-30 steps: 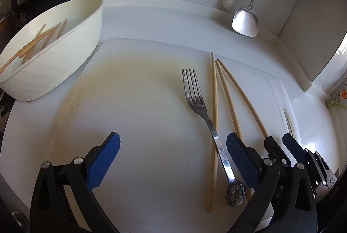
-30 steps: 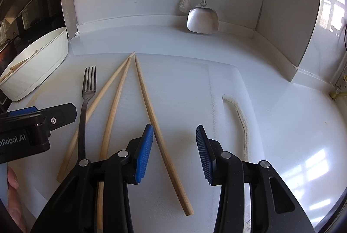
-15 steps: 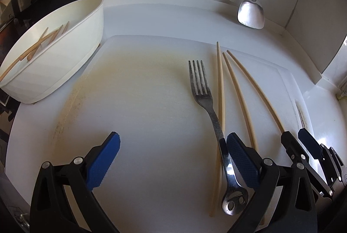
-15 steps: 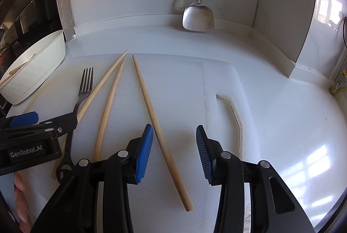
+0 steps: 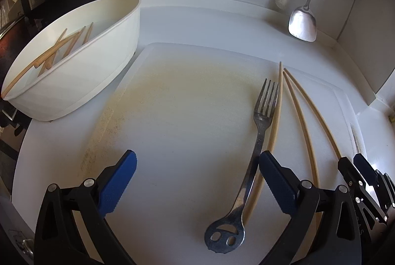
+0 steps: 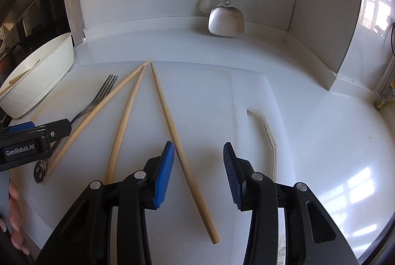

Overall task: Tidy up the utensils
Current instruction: 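Move the right tool back over the chopsticks beside the fork, then close the right tool on a wooden chopstick while the left tool grasps the fork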

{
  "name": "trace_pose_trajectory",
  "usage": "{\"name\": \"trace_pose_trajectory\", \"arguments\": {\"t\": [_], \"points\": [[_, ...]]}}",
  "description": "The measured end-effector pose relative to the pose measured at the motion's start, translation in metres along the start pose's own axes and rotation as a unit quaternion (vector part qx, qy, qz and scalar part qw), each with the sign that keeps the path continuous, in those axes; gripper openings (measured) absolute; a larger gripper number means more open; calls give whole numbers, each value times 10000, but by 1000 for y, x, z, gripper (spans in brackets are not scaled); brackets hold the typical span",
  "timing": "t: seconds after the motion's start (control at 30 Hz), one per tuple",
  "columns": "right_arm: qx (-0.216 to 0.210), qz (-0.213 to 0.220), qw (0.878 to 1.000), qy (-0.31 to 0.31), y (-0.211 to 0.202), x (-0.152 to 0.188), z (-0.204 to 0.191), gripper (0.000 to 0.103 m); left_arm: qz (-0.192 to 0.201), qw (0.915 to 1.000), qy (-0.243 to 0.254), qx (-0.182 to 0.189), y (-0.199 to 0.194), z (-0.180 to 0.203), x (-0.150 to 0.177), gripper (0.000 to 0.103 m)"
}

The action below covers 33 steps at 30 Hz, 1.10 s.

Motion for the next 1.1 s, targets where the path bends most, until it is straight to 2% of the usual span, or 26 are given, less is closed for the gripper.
{"name": "trace_pose_trajectory", "arguments": {"t": [0.1,0.2,0.53,0.67,0.73,0.77,0.83,0.9,0.97,1.07,1.1], "points": [[-8,-10,10000,-28,1,-1,-2,40,-79,10000,40,-47,5,-3,-1,98],[-40,-19,9999,-126,3,-4,-6,40,-109,9995,282,-93,9,2,-3,98],[-229,-25,9992,-323,18,-19,-16,40,17,9985,550,73,17,12,-15,98],[-426,-79,9986,-288,21,-22,-18,40,85,9978,647,141,17,14,-17,95],[-469,-107,9983,-325,21,-22,-19,40,124,9969,745,212,15,18,-16,86],[-508,-117,9981,-332,21,-21,-20,37,118,9966,781,247,14,20,-16,84],[-522,-114,9979,-371,19,-20,-23,30,104,9954,890,341,12,24,-16,72],[-517,-99,9976,-453,17,-18,-27,17,116,9939,1009,422,9,30,-16,60],[-440,-73,9975,-543,16,-18,-31,14,132,9927,1089,504,7,34,-15,50],[-434,-61,9977,-522,16,-18,-32,7,141,9907,1192,641,4,40,-14,26],[-428,-58,9977,-515,16,-18,-32,7,123,9901,1205,707,3,41,-13,12]]}}
Point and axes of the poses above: each gripper's, at about its wrist camera, not at the fingertips, and y roughly the way its jaws point, z to its right, x to its underside, the point moved 7 cm from there along y, roughly the way its jaws point, and after that the axes turned 3 degrees about y, right-handed, at the moved point
